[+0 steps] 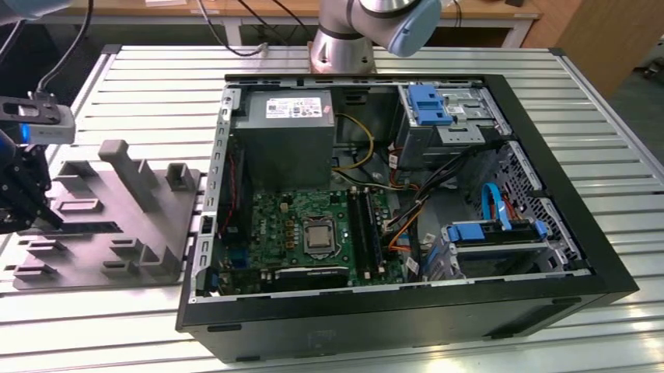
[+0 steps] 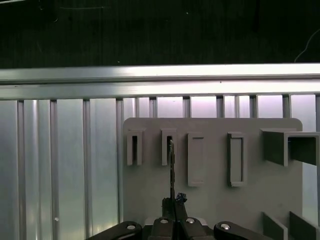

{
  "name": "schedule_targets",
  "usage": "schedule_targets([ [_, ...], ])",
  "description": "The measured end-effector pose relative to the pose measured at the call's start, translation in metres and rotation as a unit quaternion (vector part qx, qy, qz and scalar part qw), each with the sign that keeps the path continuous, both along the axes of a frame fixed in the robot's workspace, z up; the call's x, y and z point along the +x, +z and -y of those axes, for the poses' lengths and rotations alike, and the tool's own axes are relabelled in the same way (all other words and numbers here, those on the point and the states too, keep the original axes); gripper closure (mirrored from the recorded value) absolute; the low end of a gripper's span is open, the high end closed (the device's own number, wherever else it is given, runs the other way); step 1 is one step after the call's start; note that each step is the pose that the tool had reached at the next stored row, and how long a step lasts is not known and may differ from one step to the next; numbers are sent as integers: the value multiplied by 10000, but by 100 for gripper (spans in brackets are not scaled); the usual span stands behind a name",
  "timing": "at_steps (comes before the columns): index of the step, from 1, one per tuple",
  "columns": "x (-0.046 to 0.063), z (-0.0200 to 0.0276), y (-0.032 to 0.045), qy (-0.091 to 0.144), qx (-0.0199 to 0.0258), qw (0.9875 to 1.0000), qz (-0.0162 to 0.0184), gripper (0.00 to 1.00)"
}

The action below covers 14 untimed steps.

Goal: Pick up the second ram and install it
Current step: 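Pick up the second ram and move it above second insertion slot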

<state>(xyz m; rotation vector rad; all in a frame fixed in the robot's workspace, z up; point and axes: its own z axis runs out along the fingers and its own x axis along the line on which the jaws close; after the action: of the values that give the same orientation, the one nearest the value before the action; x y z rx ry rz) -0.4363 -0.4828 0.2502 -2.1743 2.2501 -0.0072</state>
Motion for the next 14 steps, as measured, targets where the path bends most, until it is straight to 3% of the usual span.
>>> schedule_targets([
  [14, 0, 0, 362, 0, 0, 10000, 0, 89],
])
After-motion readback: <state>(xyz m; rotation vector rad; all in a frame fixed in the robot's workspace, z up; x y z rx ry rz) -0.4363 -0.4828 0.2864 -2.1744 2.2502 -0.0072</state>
